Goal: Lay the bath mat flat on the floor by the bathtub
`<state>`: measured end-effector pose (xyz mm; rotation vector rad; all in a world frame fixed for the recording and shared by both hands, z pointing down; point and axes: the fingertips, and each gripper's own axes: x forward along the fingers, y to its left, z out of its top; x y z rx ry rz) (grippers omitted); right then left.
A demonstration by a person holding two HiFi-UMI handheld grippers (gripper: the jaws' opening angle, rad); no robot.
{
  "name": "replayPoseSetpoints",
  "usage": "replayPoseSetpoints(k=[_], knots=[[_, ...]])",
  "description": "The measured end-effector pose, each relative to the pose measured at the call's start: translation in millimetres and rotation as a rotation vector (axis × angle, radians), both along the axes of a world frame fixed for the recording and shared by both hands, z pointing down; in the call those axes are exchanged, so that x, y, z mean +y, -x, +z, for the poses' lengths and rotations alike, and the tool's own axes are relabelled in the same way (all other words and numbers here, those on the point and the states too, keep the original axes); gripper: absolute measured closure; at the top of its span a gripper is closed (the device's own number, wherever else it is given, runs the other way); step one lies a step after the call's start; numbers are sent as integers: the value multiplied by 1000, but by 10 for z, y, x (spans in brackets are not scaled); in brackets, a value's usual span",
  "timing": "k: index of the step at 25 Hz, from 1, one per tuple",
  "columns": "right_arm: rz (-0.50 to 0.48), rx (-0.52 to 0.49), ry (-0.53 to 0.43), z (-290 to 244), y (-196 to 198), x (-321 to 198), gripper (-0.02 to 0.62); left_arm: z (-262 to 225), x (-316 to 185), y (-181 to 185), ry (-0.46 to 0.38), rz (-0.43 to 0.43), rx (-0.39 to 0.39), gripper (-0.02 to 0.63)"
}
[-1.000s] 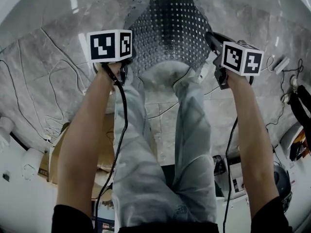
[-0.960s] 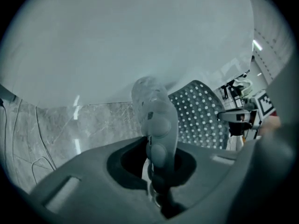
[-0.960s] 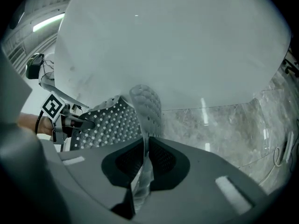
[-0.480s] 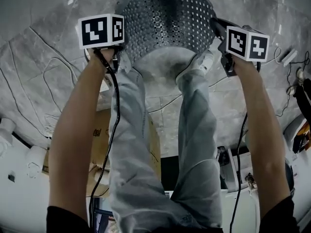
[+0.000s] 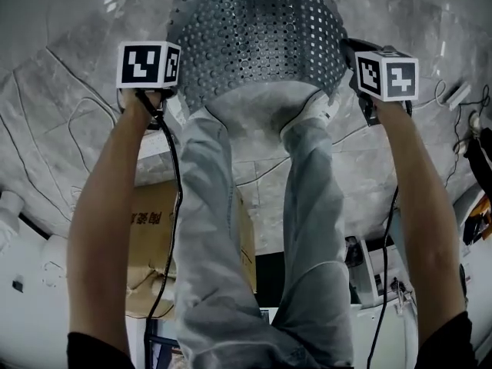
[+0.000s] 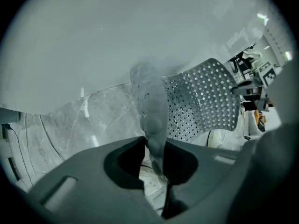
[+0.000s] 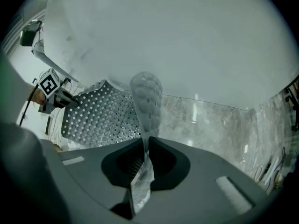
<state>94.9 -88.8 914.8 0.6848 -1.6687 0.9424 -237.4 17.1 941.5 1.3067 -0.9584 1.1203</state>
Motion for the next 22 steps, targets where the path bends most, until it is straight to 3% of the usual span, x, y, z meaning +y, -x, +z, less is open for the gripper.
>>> replayPoseSetpoints(k=[5, 13, 22], knots=[[8, 23, 27, 226, -44, 89, 566, 209, 163, 132, 47, -3, -23, 531], [-38, 84, -11, 469, -193, 58, 565, 541, 328, 404, 99, 46, -92, 525], [48, 174, 0, 563, -569, 85, 551, 538, 502, 543, 144, 4, -125, 525]])
